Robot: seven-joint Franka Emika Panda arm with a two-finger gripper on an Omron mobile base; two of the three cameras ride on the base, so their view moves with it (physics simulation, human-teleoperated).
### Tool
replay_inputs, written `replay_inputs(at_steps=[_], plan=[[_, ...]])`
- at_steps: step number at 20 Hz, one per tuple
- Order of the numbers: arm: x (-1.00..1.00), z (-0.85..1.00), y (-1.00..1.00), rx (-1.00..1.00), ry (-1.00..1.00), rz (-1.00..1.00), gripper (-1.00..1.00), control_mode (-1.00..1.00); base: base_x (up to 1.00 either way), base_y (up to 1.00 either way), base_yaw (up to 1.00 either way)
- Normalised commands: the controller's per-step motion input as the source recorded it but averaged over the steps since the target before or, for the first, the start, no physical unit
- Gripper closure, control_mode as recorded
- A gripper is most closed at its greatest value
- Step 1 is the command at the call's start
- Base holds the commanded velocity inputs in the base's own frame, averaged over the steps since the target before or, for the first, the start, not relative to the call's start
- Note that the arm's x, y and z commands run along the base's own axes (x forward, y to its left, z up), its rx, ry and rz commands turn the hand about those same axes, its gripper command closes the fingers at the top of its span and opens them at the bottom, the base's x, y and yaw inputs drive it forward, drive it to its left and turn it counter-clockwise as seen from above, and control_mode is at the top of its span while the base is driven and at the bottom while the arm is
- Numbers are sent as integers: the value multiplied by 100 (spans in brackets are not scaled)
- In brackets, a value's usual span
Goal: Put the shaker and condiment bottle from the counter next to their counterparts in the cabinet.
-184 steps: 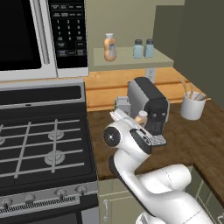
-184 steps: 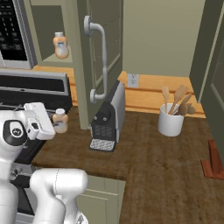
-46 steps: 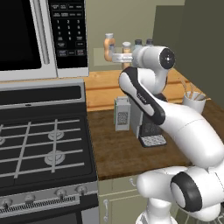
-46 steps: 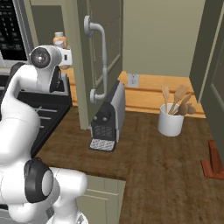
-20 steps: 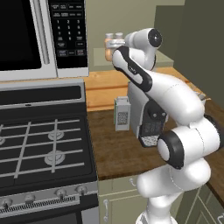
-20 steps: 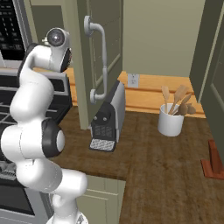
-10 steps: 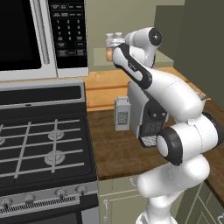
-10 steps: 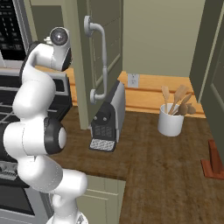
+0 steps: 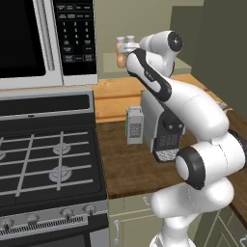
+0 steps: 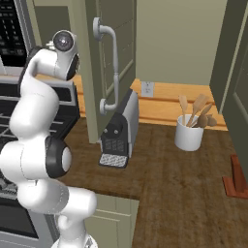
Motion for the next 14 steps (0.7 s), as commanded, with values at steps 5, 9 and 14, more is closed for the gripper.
replay_inputs(at_steps=[5, 9, 14], plan=[[-46, 0, 0, 2, 0, 0, -100, -100, 0, 0, 0], [-69, 0, -4, 3, 0, 0, -100, -100, 0, 0, 0], [-77, 1, 0, 4, 0, 0, -100, -100, 0, 0, 0]])
